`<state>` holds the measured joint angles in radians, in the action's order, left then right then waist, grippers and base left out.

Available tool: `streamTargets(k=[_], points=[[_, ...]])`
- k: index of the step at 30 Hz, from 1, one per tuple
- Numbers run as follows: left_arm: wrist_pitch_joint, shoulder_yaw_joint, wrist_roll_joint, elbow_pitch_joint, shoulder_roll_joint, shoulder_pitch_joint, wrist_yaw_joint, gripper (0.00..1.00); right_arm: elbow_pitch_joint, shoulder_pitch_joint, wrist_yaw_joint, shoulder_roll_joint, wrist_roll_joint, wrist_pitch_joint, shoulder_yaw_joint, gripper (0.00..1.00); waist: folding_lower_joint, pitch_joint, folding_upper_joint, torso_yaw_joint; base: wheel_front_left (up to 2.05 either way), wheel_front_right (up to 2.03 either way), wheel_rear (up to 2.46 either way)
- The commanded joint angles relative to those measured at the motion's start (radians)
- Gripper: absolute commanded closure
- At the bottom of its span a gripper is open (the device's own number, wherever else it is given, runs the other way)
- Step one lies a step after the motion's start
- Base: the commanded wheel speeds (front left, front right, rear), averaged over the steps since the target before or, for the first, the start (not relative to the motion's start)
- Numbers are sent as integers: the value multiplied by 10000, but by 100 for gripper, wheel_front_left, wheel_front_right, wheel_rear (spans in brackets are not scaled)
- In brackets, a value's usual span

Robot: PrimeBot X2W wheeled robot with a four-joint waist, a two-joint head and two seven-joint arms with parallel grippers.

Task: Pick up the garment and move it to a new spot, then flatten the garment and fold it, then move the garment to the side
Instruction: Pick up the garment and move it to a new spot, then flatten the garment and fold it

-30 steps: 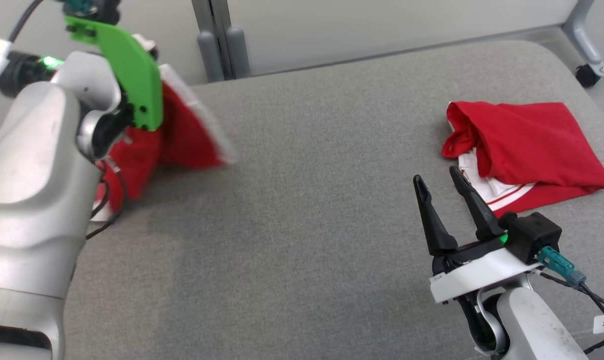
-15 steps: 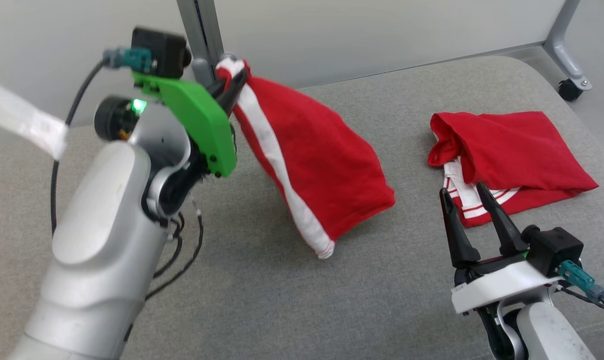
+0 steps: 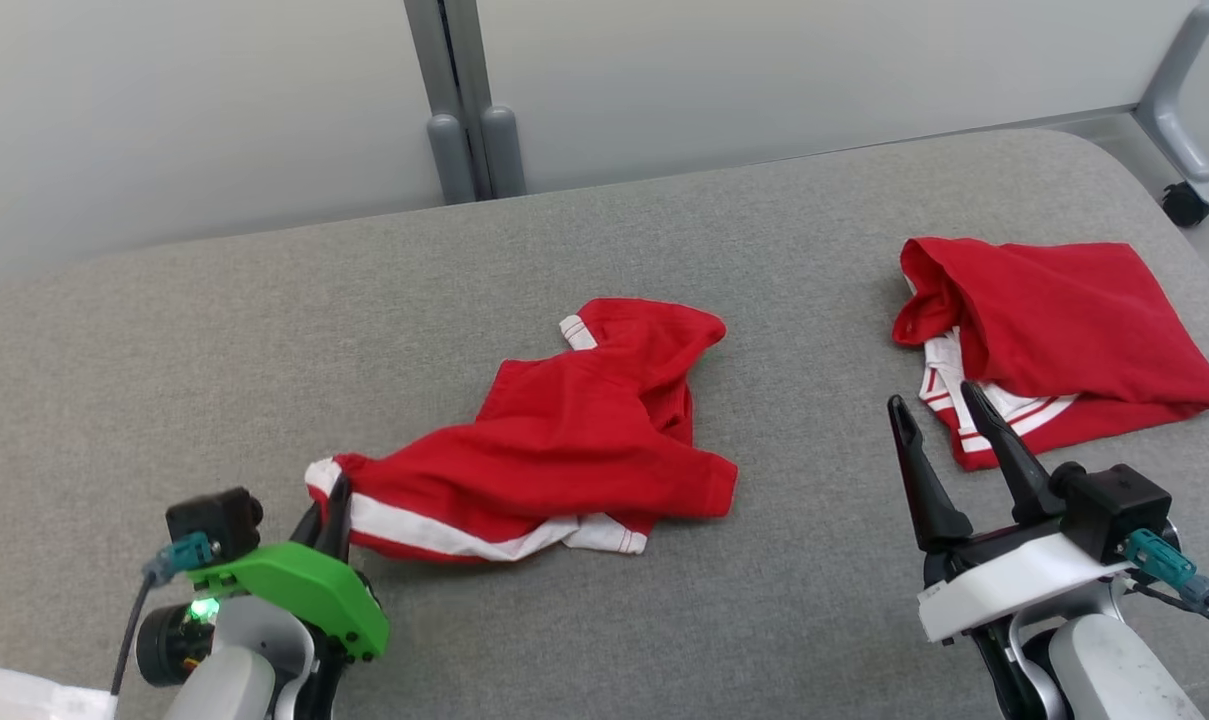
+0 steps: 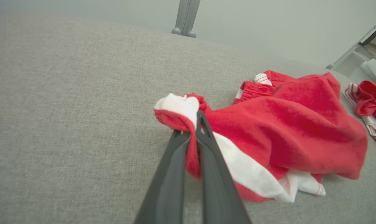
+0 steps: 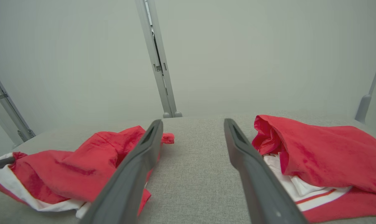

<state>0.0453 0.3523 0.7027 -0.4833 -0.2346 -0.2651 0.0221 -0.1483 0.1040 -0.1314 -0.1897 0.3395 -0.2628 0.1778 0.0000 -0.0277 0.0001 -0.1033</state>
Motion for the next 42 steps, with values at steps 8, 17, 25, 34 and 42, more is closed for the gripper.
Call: streamTargets(k=[8,17,25,34,42], points=[[1504,-112,-468,-197,-187,327,-4,0,-5,-227,15,-167,85,-23,106,0,0,293,-1,255,0,0,0],[2187,-535,-1508,2534,-747,1440,434,0,435,-640,15,-123,51,-23,-161,0,0,390,-1,217,0,0,0],[2197,-779,-2440,4141,-381,2564,733,0,456,-1132,15,-39,69,-23,-302,0,0,392,-1,387,0,0,0],[2200,-788,-2781,4135,-136,2520,613,0,295,-831,15,-221,163,13,51,0,0,380,-1,678,0,0,0],[2200,-829,-3112,4066,-38,2536,495,0,251,-812,15,-267,124,10,-3,0,0,307,-1,935,0,0,0]])
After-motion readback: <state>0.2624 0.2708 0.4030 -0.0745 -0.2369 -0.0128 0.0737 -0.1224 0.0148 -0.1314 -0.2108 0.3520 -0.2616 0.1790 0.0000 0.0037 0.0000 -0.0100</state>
